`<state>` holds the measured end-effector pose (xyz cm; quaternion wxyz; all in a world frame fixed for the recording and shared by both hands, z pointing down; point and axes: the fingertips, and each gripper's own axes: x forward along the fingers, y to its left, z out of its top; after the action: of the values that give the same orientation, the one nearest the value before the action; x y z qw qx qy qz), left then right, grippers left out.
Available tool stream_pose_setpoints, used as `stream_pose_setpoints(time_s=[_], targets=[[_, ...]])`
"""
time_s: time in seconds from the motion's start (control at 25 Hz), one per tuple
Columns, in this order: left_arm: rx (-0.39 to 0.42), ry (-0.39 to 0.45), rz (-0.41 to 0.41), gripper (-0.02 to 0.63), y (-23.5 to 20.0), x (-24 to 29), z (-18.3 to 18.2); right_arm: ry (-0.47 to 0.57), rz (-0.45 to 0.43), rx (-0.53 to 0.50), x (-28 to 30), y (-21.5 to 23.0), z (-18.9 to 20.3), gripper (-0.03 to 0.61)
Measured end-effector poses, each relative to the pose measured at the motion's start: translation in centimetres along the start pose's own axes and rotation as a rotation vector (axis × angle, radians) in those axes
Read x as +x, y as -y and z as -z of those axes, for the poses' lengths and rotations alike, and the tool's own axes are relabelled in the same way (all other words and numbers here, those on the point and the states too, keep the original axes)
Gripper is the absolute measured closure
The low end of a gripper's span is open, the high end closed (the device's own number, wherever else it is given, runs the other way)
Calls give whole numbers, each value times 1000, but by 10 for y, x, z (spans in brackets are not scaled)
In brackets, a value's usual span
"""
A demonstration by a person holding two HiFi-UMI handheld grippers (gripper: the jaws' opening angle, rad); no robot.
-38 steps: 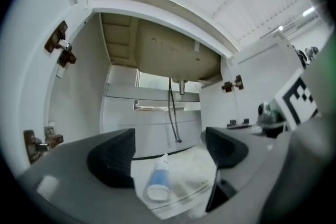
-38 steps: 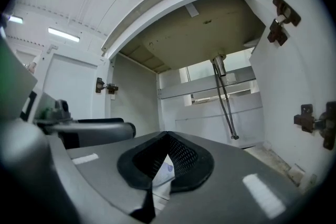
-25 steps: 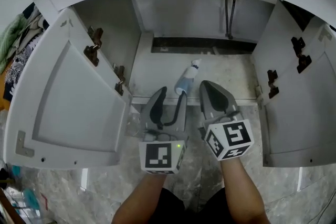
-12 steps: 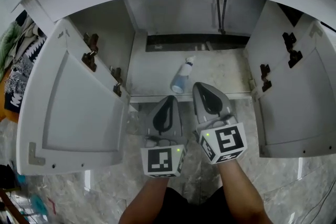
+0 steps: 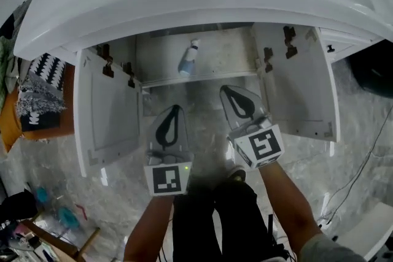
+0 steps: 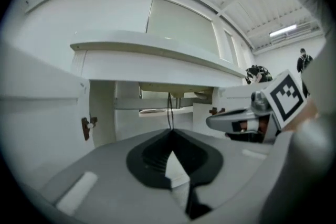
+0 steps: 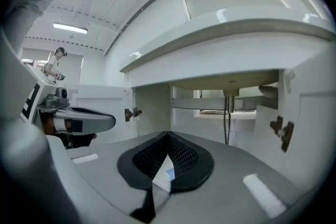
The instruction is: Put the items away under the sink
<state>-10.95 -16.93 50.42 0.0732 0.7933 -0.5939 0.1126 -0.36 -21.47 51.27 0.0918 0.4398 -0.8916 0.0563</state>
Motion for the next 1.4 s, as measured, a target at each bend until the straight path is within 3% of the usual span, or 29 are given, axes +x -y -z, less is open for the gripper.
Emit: stream_pose_setpoints(time_s=[0.2, 0.44, 0.6, 0.76, 0.92, 1.12, 1.28, 1.4], targets=[[64, -24, 22, 603, -1, -70, -125, -39, -69, -15, -71, -16, -131, 581], [65, -18, 77, 603, 10, -147, -271, -66, -96, -142, -170, -20, -279, 581], [60, 17, 115, 603, 24, -180, -332, -81, -5, -167, -230, 3, -344, 581], [31, 48, 150, 603, 33, -210, -377, -130, 118, -125, -278, 21, -374, 581], [-12, 78, 129, 603, 32, -245, -405, -132, 153, -85, -314, 13, -402, 581], [-61, 92, 61, 603, 18, -270, -409, -209, 157, -199, -330, 2, -413, 581], [-41, 92, 54, 603, 19, -278, -406, -140, 155, -189, -333, 0, -420, 581], [-57, 93, 65, 603, 20, -286, -408, -142, 174, -207, -338, -4, -429, 581]])
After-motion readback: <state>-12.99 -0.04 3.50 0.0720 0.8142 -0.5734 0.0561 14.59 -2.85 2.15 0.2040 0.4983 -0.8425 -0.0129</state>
